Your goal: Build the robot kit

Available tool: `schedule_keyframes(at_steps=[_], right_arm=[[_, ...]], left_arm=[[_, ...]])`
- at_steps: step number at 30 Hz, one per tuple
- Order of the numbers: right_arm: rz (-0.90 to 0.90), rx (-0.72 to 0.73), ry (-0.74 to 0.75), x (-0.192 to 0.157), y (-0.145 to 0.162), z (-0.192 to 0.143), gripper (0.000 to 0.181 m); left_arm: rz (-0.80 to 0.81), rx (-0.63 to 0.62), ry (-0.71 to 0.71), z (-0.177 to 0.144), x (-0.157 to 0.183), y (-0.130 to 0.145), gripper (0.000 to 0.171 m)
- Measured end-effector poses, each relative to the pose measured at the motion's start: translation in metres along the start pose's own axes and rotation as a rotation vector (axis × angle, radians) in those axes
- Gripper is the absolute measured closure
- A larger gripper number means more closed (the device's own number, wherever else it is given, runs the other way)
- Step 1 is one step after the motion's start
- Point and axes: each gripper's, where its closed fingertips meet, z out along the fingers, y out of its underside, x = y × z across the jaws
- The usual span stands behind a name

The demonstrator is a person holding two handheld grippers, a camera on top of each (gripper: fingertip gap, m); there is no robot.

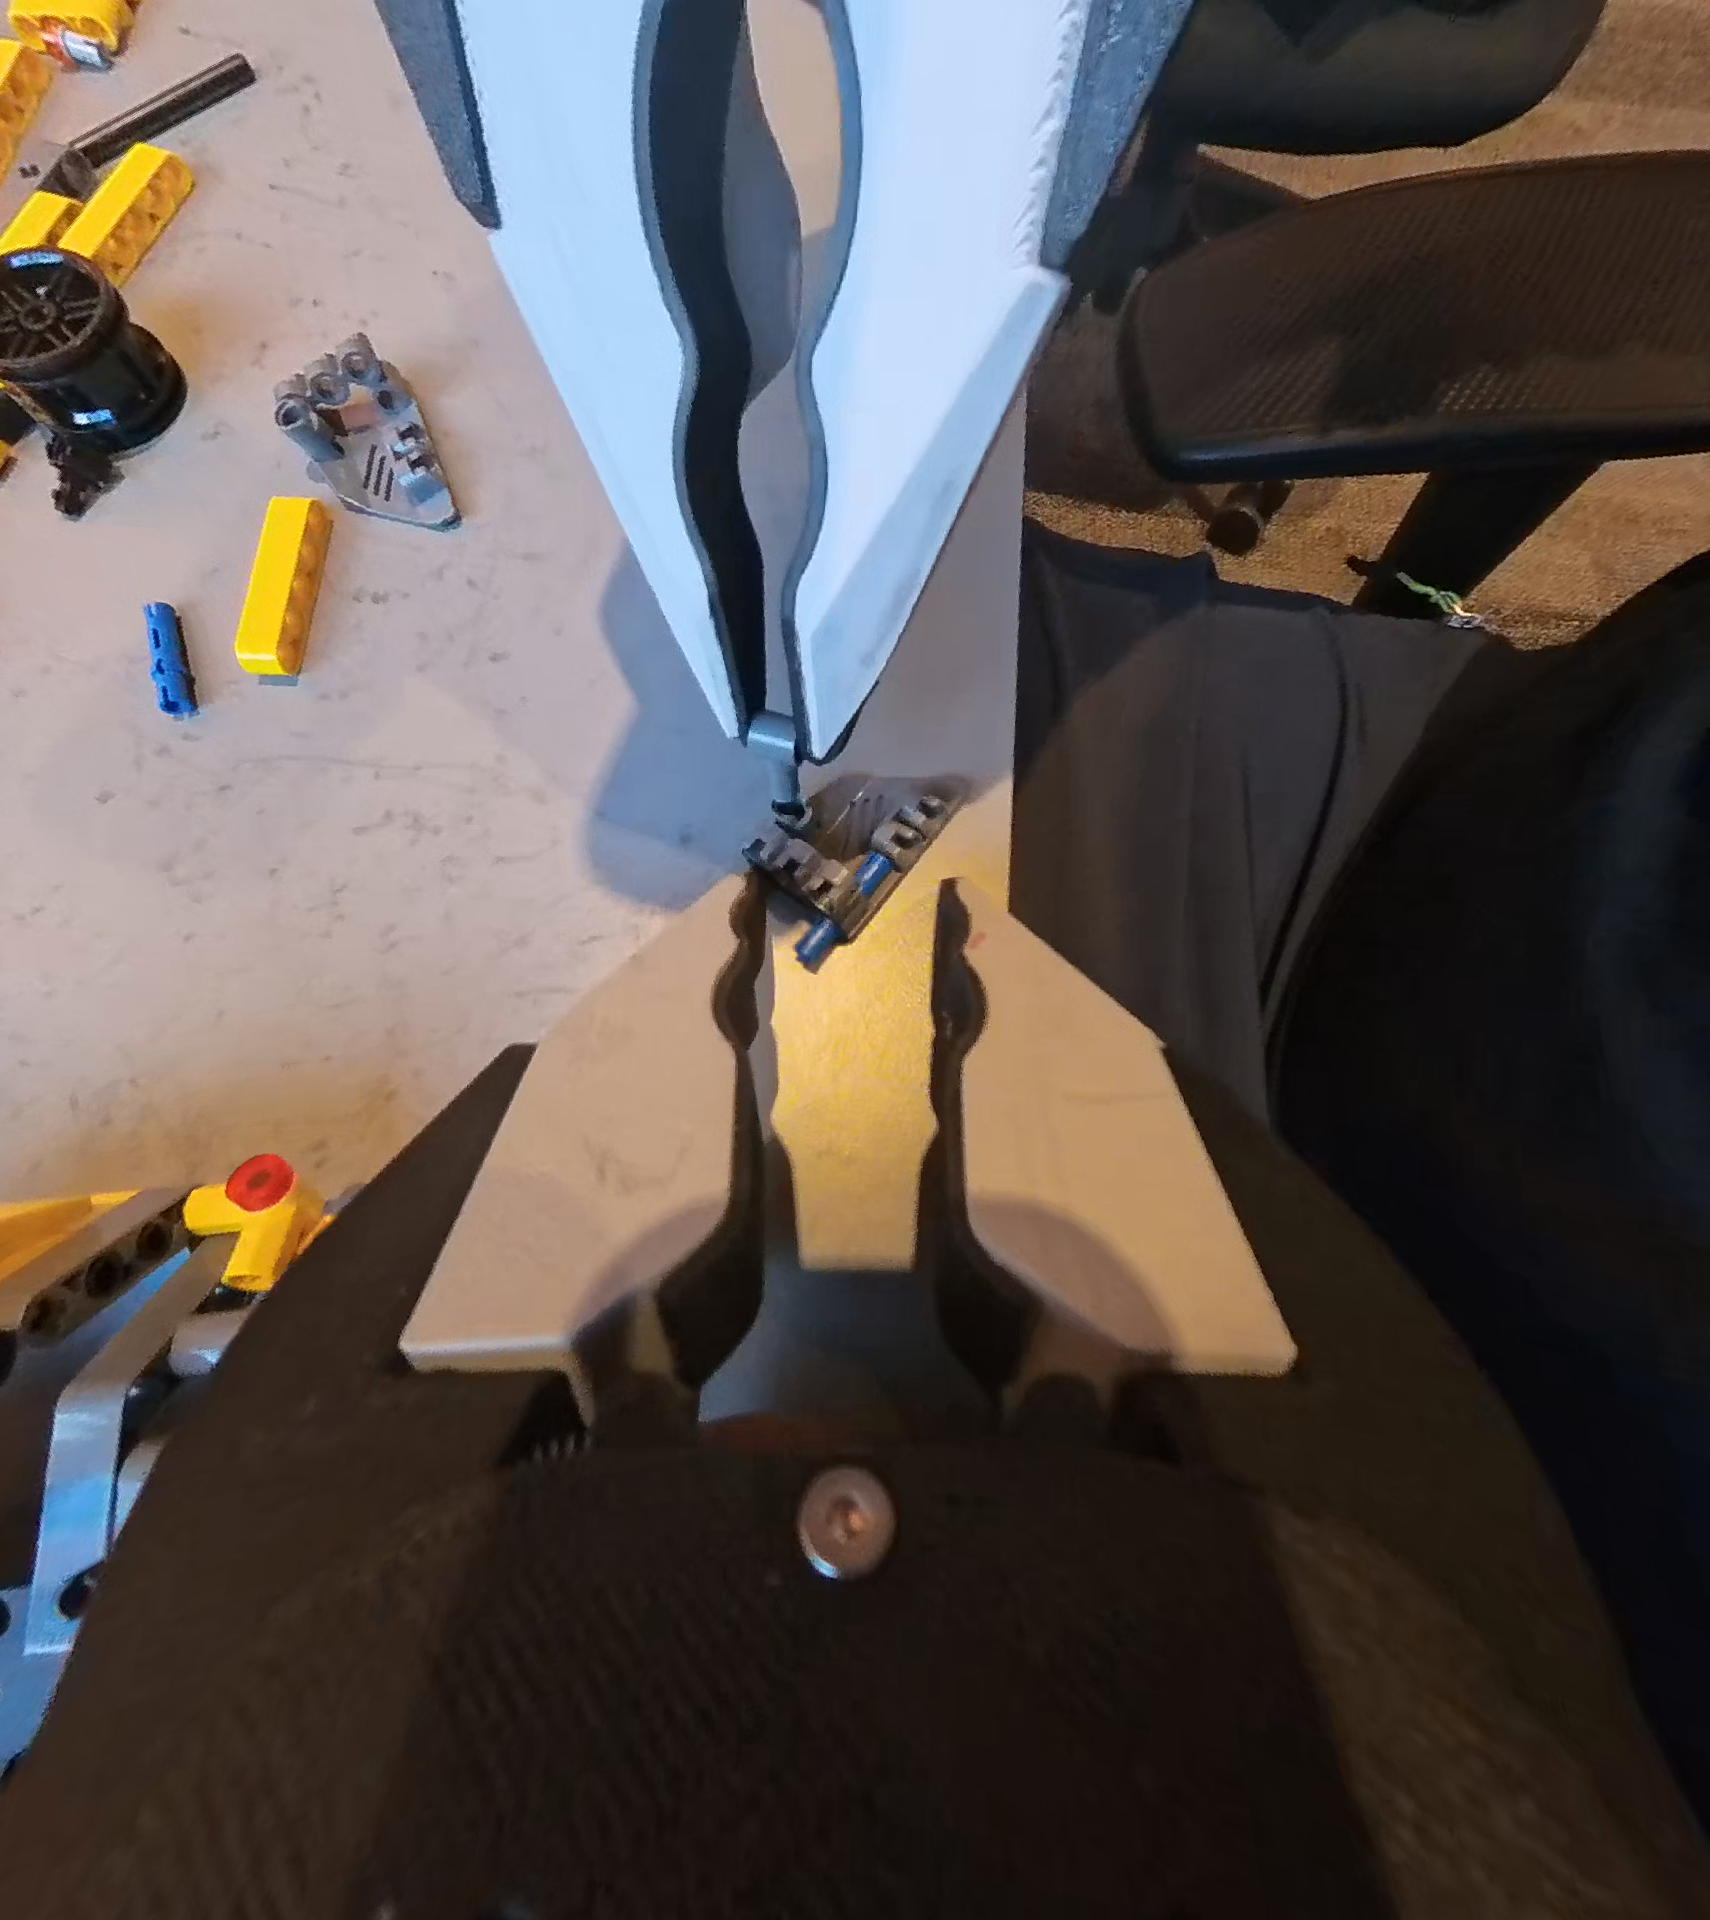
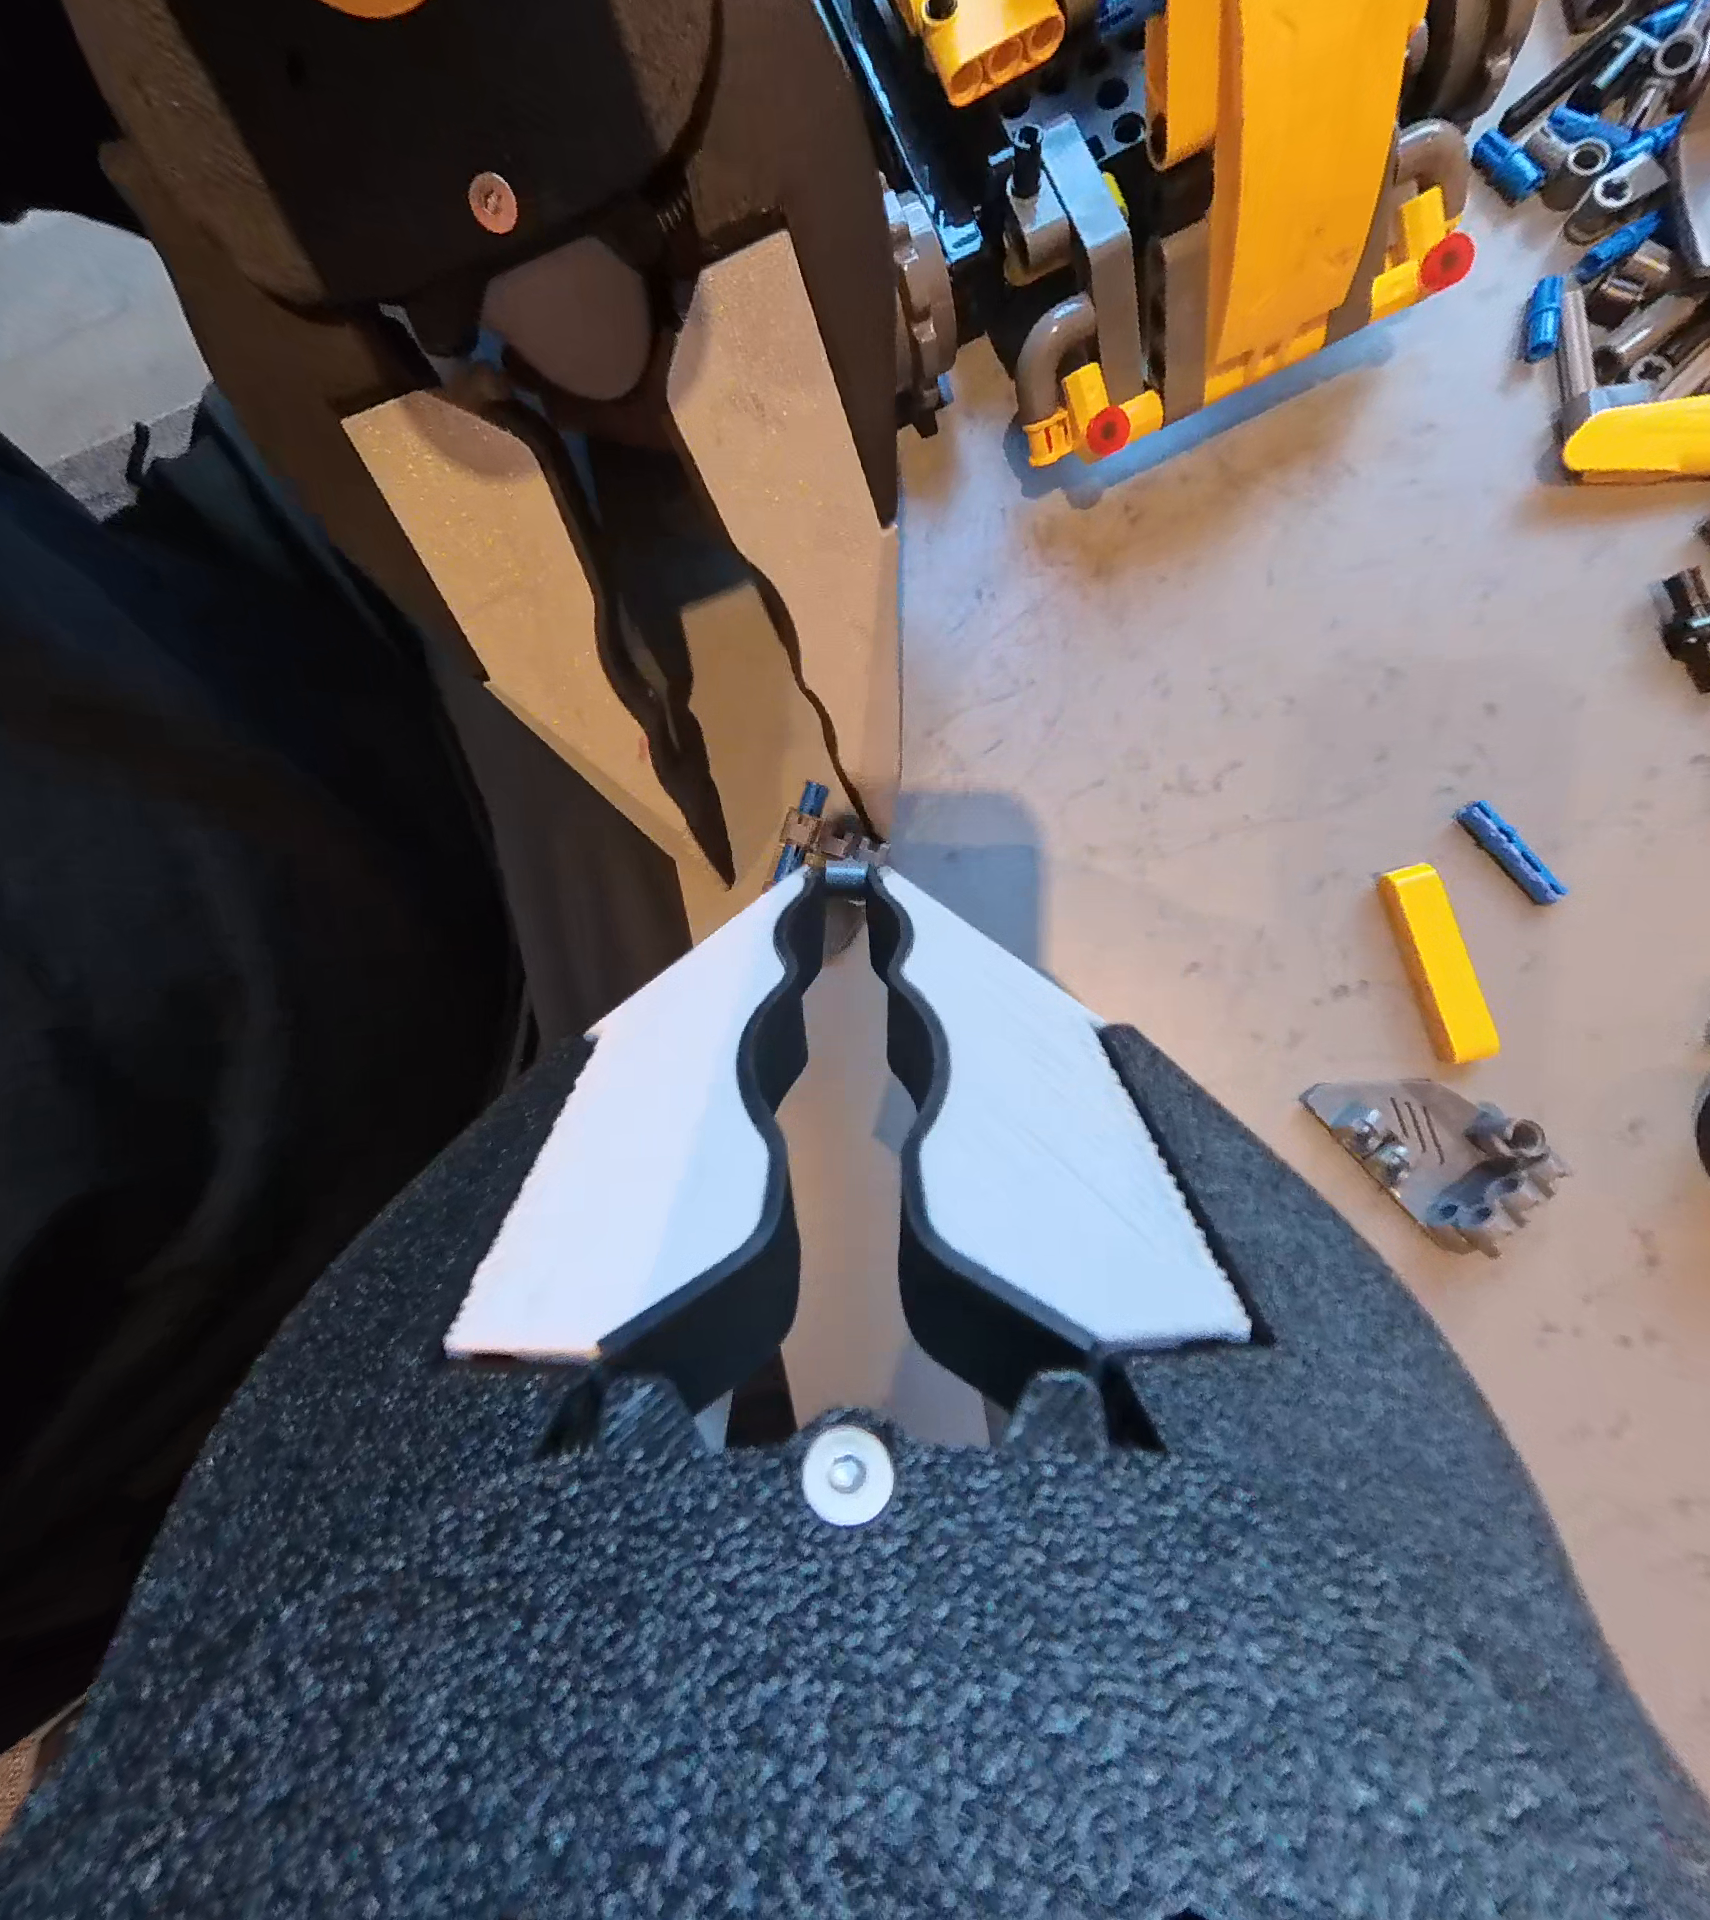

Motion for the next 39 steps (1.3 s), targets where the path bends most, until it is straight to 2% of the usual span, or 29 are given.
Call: schedule_keyframes(at_steps=[5,12,18,24,29,39], right_arm=[[0.034,0.000,0.000,-0.002,0.003,-0.002,0.174],[0.059,-0.007,-0.005,-0.003,0.015,0.001,0.174],[0.048,0.020,-0.009,-0.003,0.012,-0.001,0.174],[0.009,0.031,-0.022,-0.004,0.008,-0.003,0.174],[-0.020,0.010,-0.026,-0.003,0.006,-0.001,0.174],[-0.043,-0.042,-0.036,-0.001,0.005,0.005,0.174]], left_arm=[[-0.005,0.004,-0.002,-0.005,-0.003,0.003,0.139],[-0.006,0.000,0.043,-0.004,0.010,0.003,0.147],[-0.013,-0.002,0.018,-0.004,0.012,0.003,0.151],[-0.071,0.061,-0.019,-0.011,0.002,-0.004,0.147],[-0.077,0.025,0.009,-0.004,-0.001,-0.003,0.138],[-0.055,0.005,0.048,0.004,0.002,-0.005,0.148]])
